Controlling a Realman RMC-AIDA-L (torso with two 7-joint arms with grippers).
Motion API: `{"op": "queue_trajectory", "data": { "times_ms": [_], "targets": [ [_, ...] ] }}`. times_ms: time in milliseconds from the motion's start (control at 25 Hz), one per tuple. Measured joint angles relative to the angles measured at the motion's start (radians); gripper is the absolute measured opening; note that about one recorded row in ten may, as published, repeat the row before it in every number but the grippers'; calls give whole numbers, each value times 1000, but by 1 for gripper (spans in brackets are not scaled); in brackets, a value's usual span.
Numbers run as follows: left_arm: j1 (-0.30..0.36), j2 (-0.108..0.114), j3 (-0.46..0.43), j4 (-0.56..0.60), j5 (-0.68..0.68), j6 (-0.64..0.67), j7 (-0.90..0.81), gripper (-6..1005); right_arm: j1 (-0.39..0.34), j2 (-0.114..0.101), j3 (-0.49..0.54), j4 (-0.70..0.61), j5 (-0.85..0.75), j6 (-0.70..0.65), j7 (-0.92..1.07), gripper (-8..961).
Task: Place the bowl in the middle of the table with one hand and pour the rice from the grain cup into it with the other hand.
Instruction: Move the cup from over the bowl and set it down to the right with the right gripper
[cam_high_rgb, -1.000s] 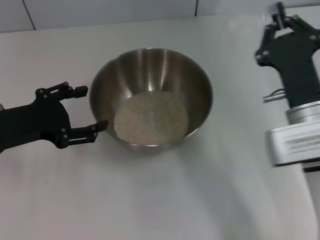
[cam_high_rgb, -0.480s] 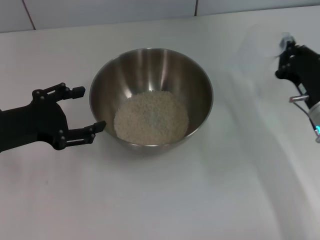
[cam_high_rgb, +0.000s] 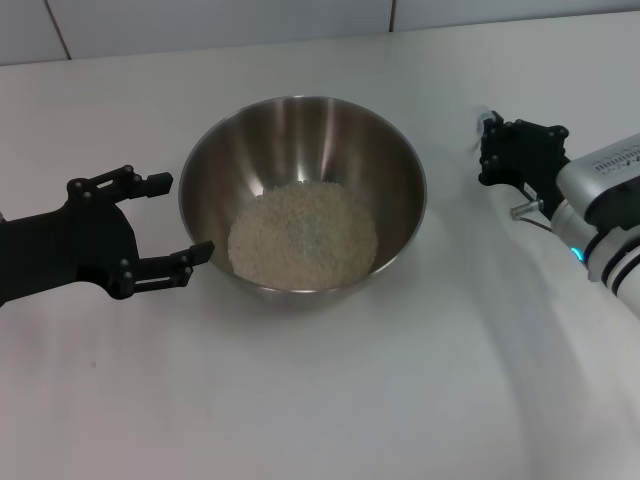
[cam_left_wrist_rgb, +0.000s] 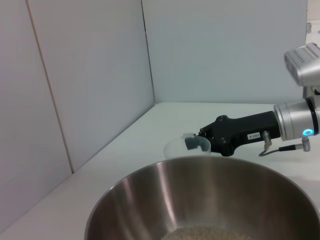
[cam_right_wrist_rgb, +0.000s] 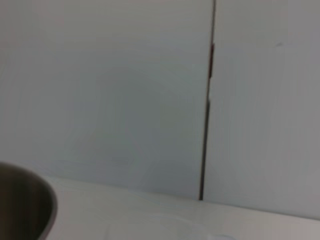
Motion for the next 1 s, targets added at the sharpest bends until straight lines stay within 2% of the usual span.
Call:
{"op": "queue_trajectory", "data": {
  "times_ms": [280,440,640,760,1000],
  "targets": [
    [-2,-1,1,-3,-1,0,0,860,18,1,-30,4,-1,25,-7,10],
    [5,-2,9,-2,-4,0,1,860,4,2,-19,14,6,27,-5,11],
    [6,-1,11,-3,-5,0,1,860,-37,3,-15,28,8,15,-6,83],
    [6,-1,11,-3,-5,0,1,859,-74,1,-15,42,8,-18,-5,294],
    [6,0,11,4,-8,3,1,859,-190,-1,-12,56,8,-210,14,415]
  ]
}}
